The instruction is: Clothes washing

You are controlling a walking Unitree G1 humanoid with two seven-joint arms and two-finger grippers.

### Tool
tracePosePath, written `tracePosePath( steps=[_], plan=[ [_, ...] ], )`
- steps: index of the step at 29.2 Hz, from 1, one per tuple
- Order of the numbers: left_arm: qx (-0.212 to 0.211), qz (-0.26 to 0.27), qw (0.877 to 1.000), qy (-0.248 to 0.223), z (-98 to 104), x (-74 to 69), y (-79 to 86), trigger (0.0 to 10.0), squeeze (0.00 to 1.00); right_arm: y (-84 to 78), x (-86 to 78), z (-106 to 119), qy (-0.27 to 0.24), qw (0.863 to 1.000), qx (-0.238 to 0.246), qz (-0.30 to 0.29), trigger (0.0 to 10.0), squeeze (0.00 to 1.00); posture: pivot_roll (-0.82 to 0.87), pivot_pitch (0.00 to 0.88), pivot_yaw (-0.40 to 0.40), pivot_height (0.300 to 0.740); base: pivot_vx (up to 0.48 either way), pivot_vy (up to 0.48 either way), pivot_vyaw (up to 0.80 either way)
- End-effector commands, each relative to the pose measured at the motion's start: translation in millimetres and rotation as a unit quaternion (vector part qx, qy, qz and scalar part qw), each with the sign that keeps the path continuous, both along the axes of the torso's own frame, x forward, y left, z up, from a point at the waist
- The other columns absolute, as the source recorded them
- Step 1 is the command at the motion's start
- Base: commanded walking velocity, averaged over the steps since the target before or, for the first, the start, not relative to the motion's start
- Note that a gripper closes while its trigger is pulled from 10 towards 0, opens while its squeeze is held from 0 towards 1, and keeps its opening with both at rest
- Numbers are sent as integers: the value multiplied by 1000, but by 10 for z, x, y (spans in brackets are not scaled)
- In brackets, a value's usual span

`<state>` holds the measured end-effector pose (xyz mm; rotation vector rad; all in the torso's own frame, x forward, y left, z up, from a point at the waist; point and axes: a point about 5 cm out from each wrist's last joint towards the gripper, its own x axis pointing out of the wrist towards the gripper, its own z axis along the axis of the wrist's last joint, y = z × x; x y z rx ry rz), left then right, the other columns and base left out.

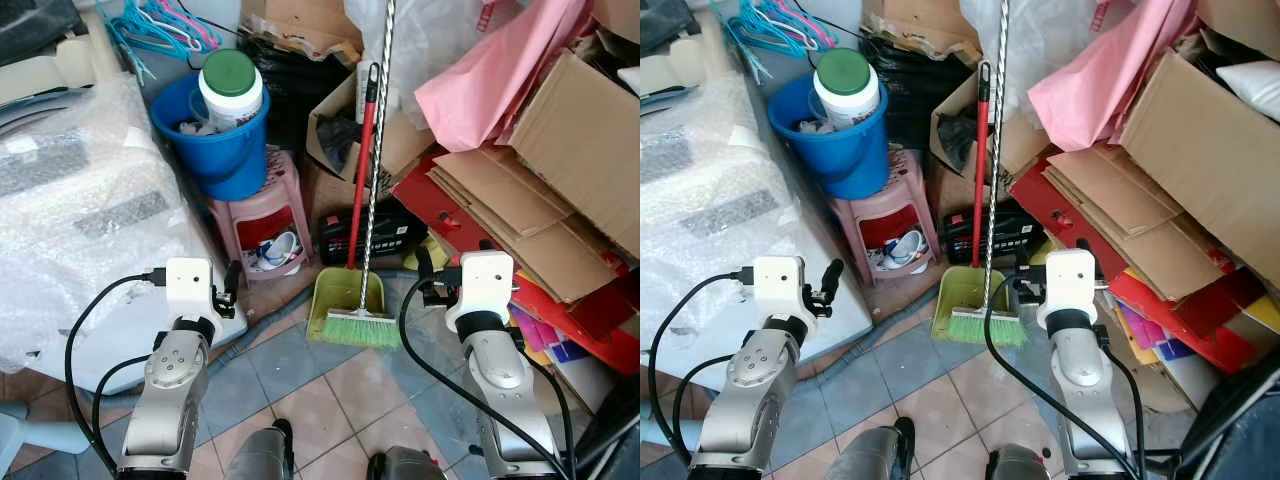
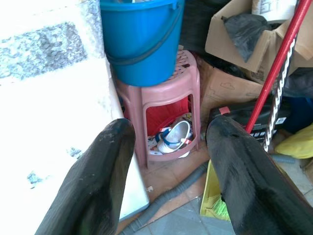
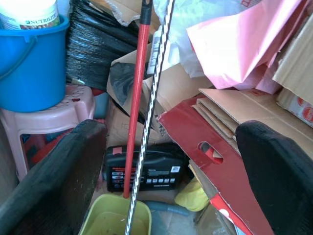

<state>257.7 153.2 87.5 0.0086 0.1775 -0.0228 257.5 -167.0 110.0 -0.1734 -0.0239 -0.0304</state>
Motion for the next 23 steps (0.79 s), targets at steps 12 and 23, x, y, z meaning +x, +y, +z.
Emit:
tracePosePath(
  steps=[12,23],
  plan=[
    [-20,5,1000,2,55,25,4,10000,0,10,22,-16,5,1000,12,14,10000,0,-67,125,49,740,0,254,800],
    [-16,3,1000,-4,72,46,2,10000,0,23,108,42,-8,999,30,20,10000,0,-62,124,55,740,0,480,526]
  ],
)
